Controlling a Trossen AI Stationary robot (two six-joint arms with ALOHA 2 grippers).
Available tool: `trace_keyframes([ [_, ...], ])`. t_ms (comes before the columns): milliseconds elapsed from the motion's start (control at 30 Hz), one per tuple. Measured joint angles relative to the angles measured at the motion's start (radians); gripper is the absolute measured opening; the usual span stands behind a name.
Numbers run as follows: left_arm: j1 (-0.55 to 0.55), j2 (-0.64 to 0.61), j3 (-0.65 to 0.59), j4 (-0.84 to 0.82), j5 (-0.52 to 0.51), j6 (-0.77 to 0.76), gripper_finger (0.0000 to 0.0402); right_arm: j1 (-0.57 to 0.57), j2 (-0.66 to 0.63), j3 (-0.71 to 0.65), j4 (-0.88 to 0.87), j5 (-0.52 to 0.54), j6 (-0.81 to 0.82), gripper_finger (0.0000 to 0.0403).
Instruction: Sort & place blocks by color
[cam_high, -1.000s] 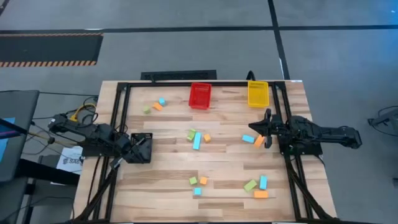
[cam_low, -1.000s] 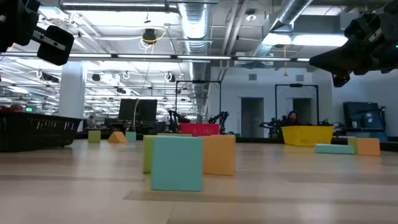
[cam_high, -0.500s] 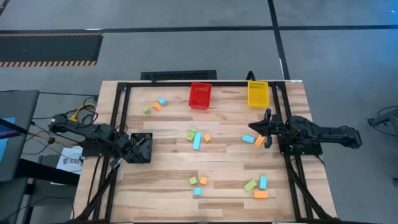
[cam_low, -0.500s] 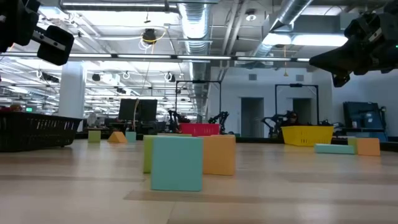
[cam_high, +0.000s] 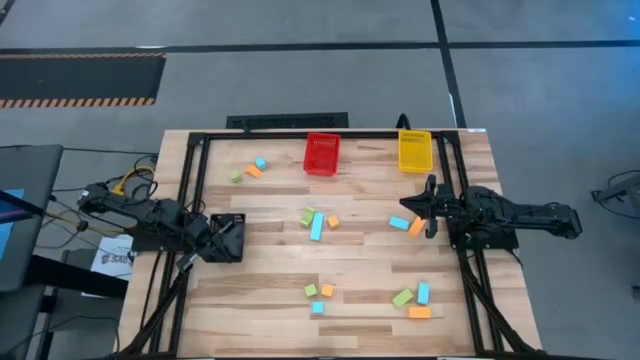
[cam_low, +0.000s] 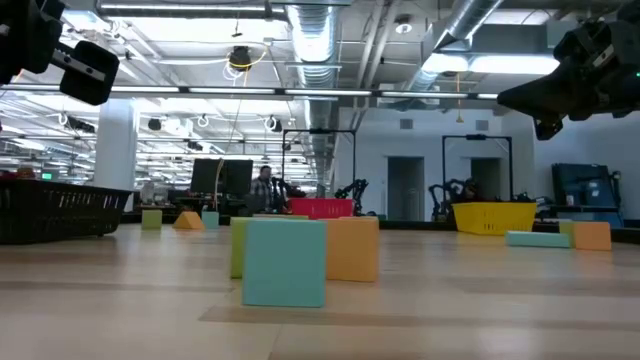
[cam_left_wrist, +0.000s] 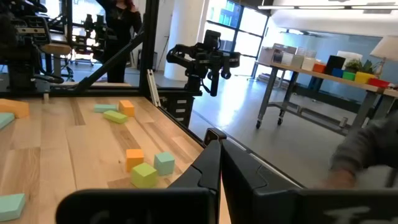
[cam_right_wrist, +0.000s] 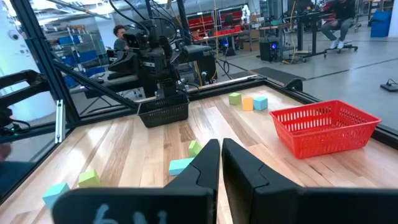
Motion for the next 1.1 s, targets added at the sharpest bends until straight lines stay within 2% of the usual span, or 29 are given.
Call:
trace_keyframes([
  [633,0.000,0.000,0.000,0.005,-0.023,-0.007,0.0000,0.000,0.000,0.000,0.000,0.000,0.000,0.0044],
  [833,0.000,0.000,0.000,0.021,-0.101,-0.065,0.0000,-0.003,0.000,0.000,0.000,0.000,-0.002,0.0044],
  [1100,0.000,0.000,0.000,0.134,-0.281,-0.150,0.0000,-0.015,0.000,-0.005,0.049,0.002,-0.033,0.0044],
])
